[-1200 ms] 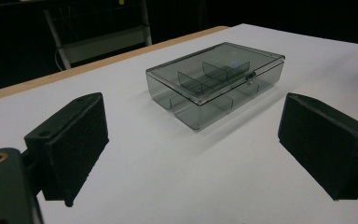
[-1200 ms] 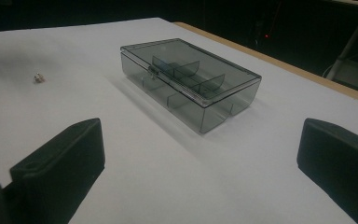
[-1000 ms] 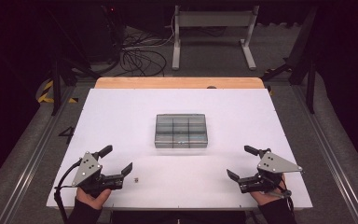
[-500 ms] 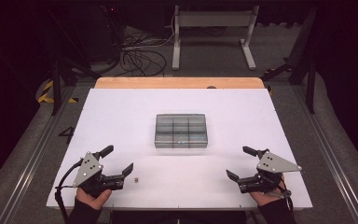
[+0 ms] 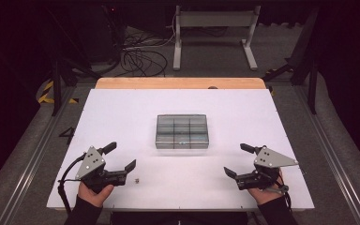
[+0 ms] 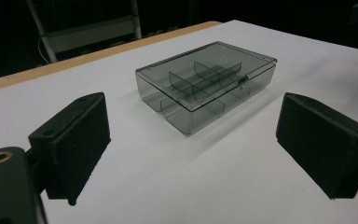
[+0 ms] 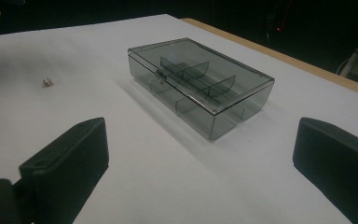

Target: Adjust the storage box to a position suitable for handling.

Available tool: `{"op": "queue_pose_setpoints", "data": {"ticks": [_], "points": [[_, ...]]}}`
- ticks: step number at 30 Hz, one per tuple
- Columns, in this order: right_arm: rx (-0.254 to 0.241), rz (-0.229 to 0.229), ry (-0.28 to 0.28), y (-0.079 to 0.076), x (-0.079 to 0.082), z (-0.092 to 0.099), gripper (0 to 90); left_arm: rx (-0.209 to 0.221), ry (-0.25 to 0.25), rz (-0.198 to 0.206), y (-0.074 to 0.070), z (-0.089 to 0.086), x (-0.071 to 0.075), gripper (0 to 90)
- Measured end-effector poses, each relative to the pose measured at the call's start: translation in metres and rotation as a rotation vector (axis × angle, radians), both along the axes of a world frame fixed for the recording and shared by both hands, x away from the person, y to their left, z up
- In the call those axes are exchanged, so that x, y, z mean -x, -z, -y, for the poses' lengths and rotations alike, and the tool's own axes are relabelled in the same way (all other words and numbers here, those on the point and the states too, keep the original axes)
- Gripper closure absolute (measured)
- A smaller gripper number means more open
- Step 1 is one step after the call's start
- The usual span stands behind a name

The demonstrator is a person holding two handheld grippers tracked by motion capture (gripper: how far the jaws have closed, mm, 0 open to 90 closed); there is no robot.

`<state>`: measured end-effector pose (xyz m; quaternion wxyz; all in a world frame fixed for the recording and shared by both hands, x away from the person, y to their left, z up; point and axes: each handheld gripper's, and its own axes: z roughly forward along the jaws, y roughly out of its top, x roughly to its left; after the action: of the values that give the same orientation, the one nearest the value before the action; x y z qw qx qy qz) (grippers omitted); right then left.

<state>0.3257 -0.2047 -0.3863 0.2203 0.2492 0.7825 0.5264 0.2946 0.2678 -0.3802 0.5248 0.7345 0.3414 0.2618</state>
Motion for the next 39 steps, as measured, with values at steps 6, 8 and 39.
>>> {"op": "queue_pose_setpoints", "data": {"ticks": [6,8,39], "points": [[0.000,-0.002,-0.008,-0.004,-0.006,-0.005,3.8,-0.006,0.012,-0.004,-0.004,0.004,-0.006,10.2],[0.002,-0.002,-0.009,-0.004,-0.007,-0.006,3.8,-0.012,0.015,-0.003,-0.005,0.006,-0.007,10.2],[0.060,-0.099,-0.032,-0.010,-0.042,-0.039,10.7,-0.088,0.077,-0.129,-0.001,0.034,-0.052,16.1]]}}
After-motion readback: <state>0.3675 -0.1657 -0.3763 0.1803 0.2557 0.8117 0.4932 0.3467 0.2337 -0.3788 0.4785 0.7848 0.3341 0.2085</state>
